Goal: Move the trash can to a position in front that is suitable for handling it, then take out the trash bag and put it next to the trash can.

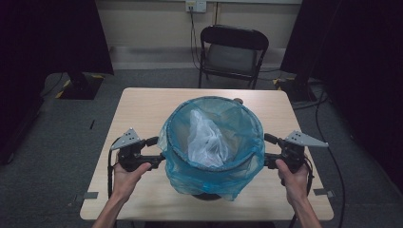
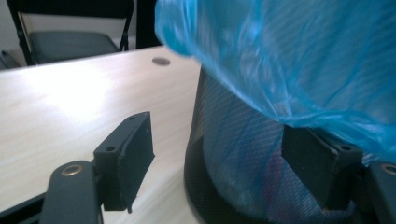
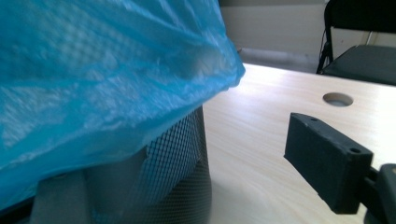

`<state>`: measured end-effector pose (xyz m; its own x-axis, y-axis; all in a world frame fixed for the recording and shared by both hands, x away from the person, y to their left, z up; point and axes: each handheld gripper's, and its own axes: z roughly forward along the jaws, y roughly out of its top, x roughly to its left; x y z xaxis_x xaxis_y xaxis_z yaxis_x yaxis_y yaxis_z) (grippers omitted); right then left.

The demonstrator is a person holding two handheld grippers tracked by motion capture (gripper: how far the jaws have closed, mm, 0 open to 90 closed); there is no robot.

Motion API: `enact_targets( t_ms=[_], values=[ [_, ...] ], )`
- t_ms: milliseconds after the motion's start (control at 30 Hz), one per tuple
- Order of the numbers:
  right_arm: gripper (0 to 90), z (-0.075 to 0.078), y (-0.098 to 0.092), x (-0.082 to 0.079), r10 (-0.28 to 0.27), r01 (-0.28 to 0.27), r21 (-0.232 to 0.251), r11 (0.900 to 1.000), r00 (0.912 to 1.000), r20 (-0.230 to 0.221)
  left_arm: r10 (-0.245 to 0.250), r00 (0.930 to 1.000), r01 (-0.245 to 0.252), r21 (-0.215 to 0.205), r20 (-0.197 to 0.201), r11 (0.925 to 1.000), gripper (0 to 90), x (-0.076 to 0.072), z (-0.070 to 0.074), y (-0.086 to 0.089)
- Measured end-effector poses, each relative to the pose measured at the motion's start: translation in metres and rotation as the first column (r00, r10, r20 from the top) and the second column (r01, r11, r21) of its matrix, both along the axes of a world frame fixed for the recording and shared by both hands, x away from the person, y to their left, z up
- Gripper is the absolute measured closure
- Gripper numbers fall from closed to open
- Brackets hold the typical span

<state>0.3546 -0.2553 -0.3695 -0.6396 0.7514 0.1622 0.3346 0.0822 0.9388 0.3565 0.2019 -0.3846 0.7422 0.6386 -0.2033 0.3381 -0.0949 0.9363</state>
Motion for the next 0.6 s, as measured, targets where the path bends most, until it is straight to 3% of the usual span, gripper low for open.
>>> enact_targets(
  t_ms=[133,233,267,300,367,400,467,600],
  values=[
    [20.7,0.009,-0.003,-0.001,0.006,-0.007,0.015,1.000,0.9999,0.011,0.000,0.9994,0.000,0.000,0.034,1.0000,27.8,-0.001,0.011,0.000],
    [27.8,0.017,-0.003,-0.001,0.014,-0.015,0.022,1.000,0.9996,0.023,-0.016,0.9991,0.016,-0.008,0.039,0.9998,32.4,0.001,0.015,-0.001],
    [34.6,0.021,-0.003,-0.001,0.018,-0.018,0.029,0.999,0.9993,0.033,-0.026,0.9989,0.026,-0.009,0.040,0.9996,37.2,0.001,0.016,-0.002],
    [34.6,0.021,-0.003,-0.001,0.018,-0.018,0.029,0.999,0.9993,0.033,-0.027,0.9986,0.028,-0.012,0.045,0.9995,37.2,0.002,0.017,-0.003],
    [41.0,0.024,-0.002,-0.001,0.029,-0.031,0.029,0.999,0.9987,0.042,-0.053,0.9974,0.055,-0.043,0.049,0.9976,47.3,0.001,0.018,-0.004],
    [49.6,0.028,0.001,-0.001,0.037,-0.037,0.015,0.999,0.9984,0.043,-0.062,0.9971,0.064,-0.046,0.044,0.9969,53.2,0.001,0.019,-0.003],
    [54.5,0.031,0.002,-0.001,0.041,-0.041,0.017,0.999,0.9981,0.047,-0.074,0.9959,0.077,-0.049,0.050,0.9958,62.6,0.001,0.019,-0.003],
    [65.1,0.035,0.002,0.000,0.068,-0.070,0.038,0.997,0.9963,0.054,-0.107,0.9919,0.111,-0.061,0.069,0.9919,72.4,-0.001,0.025,-0.004]
  ],
)
